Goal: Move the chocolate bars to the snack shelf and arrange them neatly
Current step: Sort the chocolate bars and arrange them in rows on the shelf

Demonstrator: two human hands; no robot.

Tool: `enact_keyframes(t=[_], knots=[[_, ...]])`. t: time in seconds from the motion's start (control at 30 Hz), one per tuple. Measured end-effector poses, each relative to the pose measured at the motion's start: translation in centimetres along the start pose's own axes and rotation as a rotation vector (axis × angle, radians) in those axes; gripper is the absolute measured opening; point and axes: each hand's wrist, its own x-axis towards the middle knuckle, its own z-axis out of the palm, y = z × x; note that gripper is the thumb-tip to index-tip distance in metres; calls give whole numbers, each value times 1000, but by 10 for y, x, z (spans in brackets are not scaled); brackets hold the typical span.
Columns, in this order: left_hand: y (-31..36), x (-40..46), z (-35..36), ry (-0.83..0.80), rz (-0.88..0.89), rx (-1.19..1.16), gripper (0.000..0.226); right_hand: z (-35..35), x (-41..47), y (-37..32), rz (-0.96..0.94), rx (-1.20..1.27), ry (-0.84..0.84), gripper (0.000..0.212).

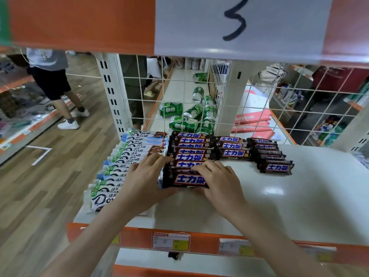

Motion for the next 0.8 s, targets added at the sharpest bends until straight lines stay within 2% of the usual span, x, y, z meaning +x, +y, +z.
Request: enact_keyframes(t=[0.47,0.67,0.8], knots=[[1,1,3,34,50,13,67,-12,-10,3,10,51,53,43],[7,0,-6,37,91,81,60,-25,-28,14,83,21,69,42],[14,-15,-14,94,137,83,56,-37,-44,23,140,13,55,43]])
